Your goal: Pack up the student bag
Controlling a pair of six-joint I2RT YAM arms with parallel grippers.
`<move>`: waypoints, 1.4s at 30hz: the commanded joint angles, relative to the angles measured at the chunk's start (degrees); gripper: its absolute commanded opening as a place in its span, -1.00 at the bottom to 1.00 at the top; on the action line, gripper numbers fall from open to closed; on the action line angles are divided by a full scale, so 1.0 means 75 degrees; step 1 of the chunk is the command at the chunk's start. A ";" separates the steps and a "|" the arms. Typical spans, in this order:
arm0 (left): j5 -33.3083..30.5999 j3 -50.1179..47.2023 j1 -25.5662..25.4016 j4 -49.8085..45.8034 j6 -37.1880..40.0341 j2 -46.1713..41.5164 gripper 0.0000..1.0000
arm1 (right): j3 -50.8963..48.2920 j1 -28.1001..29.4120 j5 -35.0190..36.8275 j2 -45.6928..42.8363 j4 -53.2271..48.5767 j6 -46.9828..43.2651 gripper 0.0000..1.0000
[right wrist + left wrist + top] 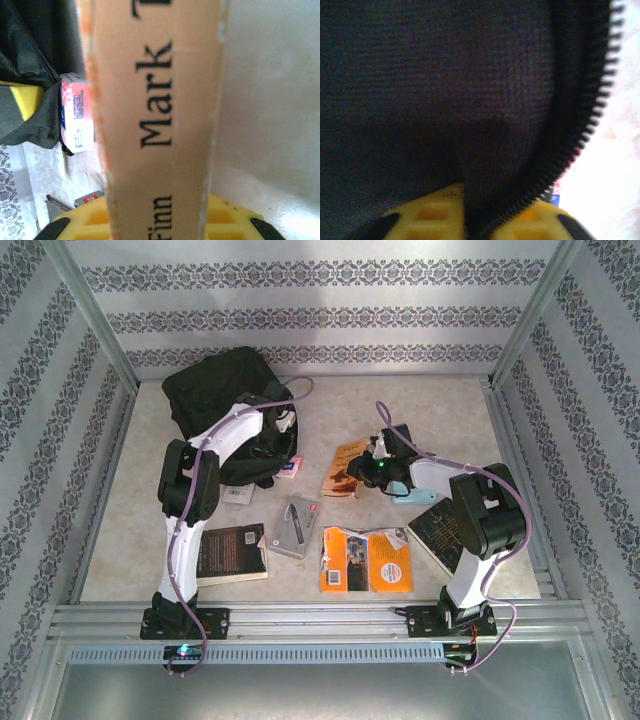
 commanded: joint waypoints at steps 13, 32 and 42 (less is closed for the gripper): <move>0.0234 0.1061 0.0171 -0.0121 -0.0905 -0.1444 -1.00 | 0.0314 0.0207 0.0497 -0.1093 -0.0473 -0.0292 -1.00; 0.2456 0.0306 0.0183 0.1035 -0.2532 -0.2142 -1.00 | 0.1136 0.0322 0.0055 -0.2362 -0.0411 0.0643 -1.00; 0.2387 0.2447 0.0280 -0.0096 -0.2597 -0.1890 -1.00 | 0.2221 0.0873 0.0389 -0.1447 0.0038 0.1143 -1.00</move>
